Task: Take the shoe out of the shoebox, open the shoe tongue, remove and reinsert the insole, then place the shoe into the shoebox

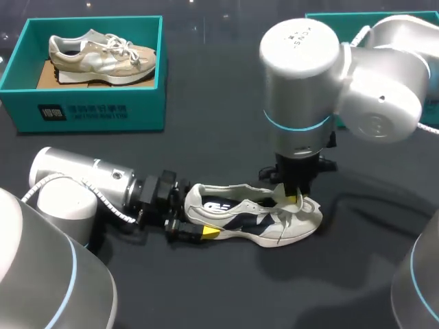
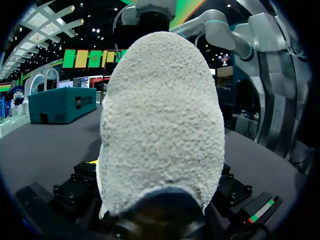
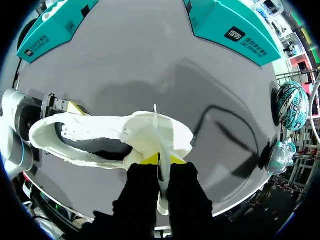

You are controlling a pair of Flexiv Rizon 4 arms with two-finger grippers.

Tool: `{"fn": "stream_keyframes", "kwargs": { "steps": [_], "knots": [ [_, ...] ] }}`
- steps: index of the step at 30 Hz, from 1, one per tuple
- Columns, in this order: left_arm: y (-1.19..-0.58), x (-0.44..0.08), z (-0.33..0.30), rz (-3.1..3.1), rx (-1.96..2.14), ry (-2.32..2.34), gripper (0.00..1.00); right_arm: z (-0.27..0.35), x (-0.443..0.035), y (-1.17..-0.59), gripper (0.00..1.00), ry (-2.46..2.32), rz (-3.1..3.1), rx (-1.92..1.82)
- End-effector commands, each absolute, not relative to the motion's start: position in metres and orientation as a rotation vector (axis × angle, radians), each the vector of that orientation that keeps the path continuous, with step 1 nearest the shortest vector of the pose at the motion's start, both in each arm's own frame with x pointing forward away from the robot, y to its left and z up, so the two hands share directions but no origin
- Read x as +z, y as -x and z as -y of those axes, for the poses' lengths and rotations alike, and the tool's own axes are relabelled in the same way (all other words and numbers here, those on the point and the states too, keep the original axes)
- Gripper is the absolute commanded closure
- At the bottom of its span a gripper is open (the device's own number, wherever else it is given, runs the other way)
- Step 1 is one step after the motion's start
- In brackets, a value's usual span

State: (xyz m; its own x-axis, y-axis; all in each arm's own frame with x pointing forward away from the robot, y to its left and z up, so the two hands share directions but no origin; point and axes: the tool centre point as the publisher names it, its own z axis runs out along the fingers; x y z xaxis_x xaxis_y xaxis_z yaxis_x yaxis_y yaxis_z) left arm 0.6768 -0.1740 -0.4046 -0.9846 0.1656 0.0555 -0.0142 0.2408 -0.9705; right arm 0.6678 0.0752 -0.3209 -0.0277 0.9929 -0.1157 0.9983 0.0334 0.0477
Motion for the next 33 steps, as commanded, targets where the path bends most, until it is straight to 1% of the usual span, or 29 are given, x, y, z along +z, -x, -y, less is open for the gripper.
{"fn": "stream_keyframes", "kwargs": {
  "steps": [1,10,27,28,30,31,32,33],
  "knots": [
    [-0.676,-0.406,0.172,2.357,1.844,0.144,1.00,-0.065,-0.321,-0.666,1.00,-2.211,-2.293,0.192],
    [-0.676,-0.406,0.172,2.357,1.844,0.144,1.00,-0.066,-0.327,-0.667,1.00,-2.130,-2.285,0.163],
    [-0.676,-0.406,0.172,2.357,1.844,0.144,1.00,-0.058,-0.359,-0.673,1.00,-2.111,-2.151,-0.138],
    [-0.676,-0.406,0.172,2.357,1.844,0.144,1.00,-0.058,-0.359,-0.673,0.97,-2.113,-2.142,-0.145],
    [-0.676,-0.406,0.172,2.357,1.844,0.144,1.00,-0.057,-0.360,-0.674,0.71,-2.119,-2.126,-0.152],
    [-0.676,-0.406,0.172,2.357,1.844,0.144,1.00,-0.056,-0.361,-0.674,0.57,-2.122,-2.118,-0.153],
    [-0.676,-0.406,0.172,2.357,1.844,0.144,1.00,-0.055,-0.361,-0.674,0.53,-2.124,-2.114,-0.150],
    [-0.676,-0.406,0.172,2.357,1.844,0.144,1.00,-0.054,-0.360,-0.673,0.38,-2.130,-2.101,-0.148]
  ]
}}
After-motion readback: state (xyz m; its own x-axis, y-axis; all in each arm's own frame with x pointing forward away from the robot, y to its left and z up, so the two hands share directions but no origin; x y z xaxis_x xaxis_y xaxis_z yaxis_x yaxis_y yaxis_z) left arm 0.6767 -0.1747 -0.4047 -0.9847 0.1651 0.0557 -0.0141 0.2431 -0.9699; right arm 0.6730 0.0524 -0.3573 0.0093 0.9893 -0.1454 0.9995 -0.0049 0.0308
